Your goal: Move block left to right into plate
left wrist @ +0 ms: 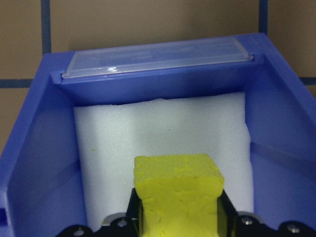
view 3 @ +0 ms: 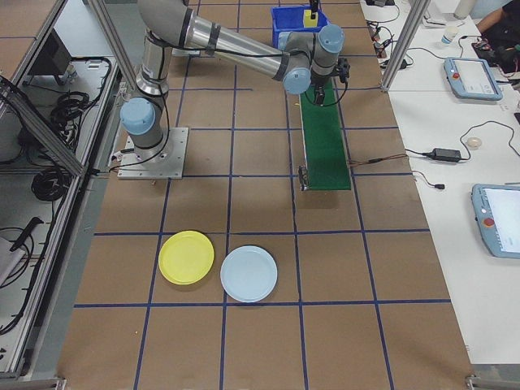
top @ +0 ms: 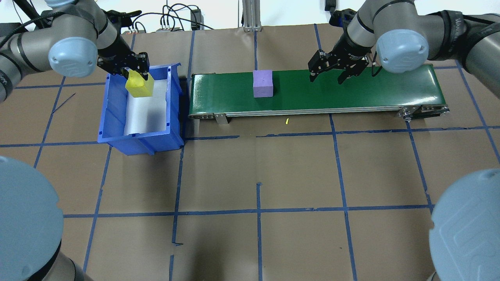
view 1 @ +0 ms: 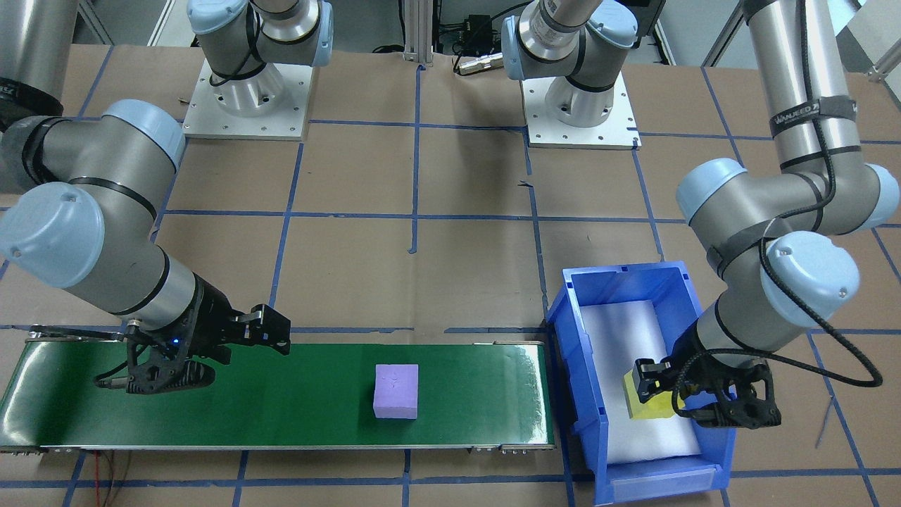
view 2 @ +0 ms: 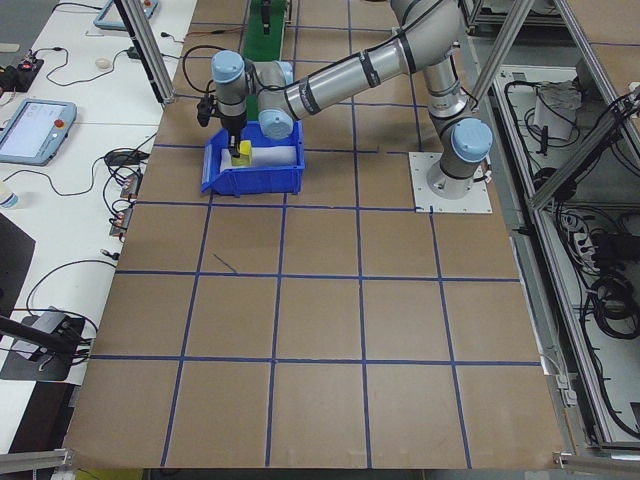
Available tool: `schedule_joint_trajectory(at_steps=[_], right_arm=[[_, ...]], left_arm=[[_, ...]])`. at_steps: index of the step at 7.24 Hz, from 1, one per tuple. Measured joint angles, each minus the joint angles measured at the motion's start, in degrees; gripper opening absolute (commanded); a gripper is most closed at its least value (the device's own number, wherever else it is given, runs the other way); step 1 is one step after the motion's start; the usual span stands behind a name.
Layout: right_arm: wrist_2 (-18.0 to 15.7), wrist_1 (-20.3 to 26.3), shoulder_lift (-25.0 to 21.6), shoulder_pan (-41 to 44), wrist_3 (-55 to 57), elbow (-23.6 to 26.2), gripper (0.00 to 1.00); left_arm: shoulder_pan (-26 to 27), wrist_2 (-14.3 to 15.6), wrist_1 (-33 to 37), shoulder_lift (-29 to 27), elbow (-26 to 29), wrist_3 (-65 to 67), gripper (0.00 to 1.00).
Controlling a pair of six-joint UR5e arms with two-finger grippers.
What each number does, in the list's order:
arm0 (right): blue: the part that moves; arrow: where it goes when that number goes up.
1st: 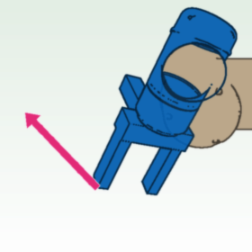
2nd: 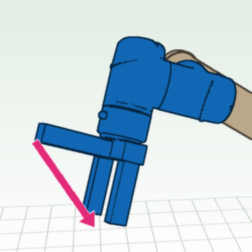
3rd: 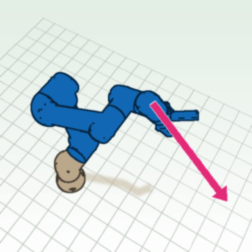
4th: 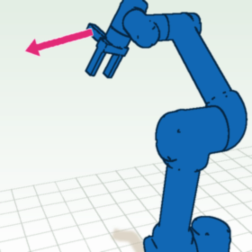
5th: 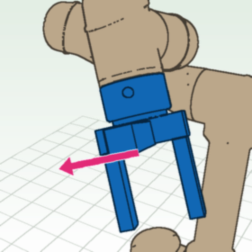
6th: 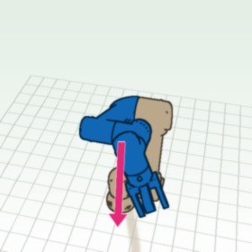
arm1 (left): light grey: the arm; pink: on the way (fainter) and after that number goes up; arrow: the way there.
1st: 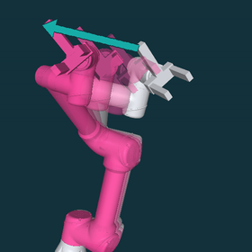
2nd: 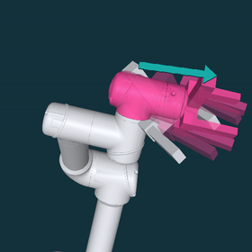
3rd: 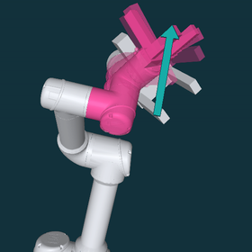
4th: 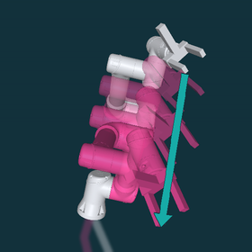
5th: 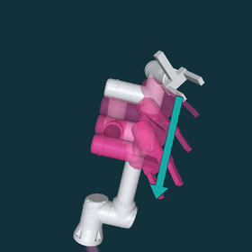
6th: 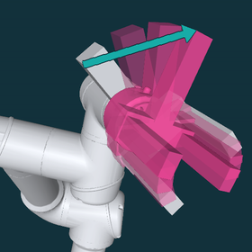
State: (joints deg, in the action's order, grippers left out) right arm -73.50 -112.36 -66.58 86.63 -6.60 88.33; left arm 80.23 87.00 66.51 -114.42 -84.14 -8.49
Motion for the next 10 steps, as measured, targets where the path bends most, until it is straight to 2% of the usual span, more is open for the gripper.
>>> schedule_joint_trajectory(at_steps=[2,4,7,10], right_arm=[[0.0,-0.9,0.5,0.0,0.3,-0.9,1.0],[0.0,-1.4,2.8,0.0,2.7,-4.4,1.0],[0.1,-1.4,5.3,-0.1,7.7,-6.5,1.0],[0.1,-1.4,3.8,0.1,12.7,-2.2,1.0]], left_arm=[[2.8,-0.3,4.1,4.2,1.1,3.0,0.15],[8.3,-0.5,3.1,5.1,0.6,6.1,0.16],[14.1,-0.7,-2.5,0.6,-0.2,8.1,0.19],[15.1,-1.0,-8.9,-3.9,-0.2,9.8,0.2]])
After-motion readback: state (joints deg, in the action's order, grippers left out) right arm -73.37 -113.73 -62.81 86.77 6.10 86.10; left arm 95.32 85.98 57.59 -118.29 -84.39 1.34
